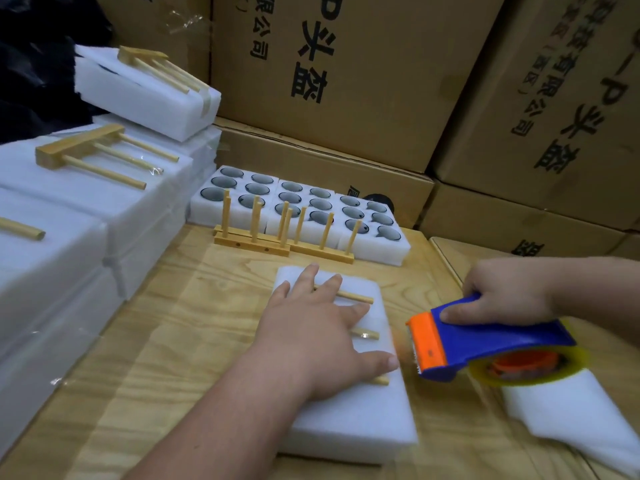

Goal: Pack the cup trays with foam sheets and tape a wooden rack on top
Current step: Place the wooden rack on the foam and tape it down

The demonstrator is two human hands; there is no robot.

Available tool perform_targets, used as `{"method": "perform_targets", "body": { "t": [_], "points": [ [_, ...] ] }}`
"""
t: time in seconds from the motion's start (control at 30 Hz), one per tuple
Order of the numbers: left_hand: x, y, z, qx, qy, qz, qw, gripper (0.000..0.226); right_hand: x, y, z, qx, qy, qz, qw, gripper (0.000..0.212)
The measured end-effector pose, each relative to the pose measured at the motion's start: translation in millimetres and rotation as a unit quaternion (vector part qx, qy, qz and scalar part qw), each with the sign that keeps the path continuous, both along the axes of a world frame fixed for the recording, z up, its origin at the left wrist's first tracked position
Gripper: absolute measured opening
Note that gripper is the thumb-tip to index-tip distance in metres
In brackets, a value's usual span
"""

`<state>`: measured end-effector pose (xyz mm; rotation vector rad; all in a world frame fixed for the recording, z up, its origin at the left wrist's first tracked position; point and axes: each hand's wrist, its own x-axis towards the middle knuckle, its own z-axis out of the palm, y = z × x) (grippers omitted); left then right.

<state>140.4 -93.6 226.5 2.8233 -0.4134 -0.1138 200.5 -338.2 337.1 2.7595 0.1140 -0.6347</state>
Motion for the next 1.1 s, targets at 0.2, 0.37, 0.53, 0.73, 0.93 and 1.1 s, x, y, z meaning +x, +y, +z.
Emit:
{"method": "perform_targets", "body": {
  "t": [0.2,0.37,0.53,0.73,0.93,1.1],
  "points": [
    [0,-1,0,0.001,-0.006,0.001,1.0,0.092,13,38,-12,-0.07,0.012,0.031,0.997,0.07],
    [1,-1,-1,0.003,-0.014,-0.002,1.0,0.092,17,71,-13,-0.107,-0.005,0.071,0.992,0.058],
    [2,-1,-1,0.003,-0.014,-0.004,1.0,0.091,17,97,-4,-0.163,-0.005,0.081,0.983,0.044],
    [1,-3,-1,-0.002,-0.011,-0.005,1.0,0.09,14,110,-19,-0.175,-0.026,0.126,0.976,0.037],
    [2,-5,-2,0.003,-0.018,-0.006,1.0,0.091,7,108,-33,-0.217,-0.035,0.13,0.967,0.029],
    [1,-4,1,0.005,-0.01,-0.005,1.0,0.087,-5,116,-40,-0.221,-0.042,0.135,0.965,0.023]
  ]
}}
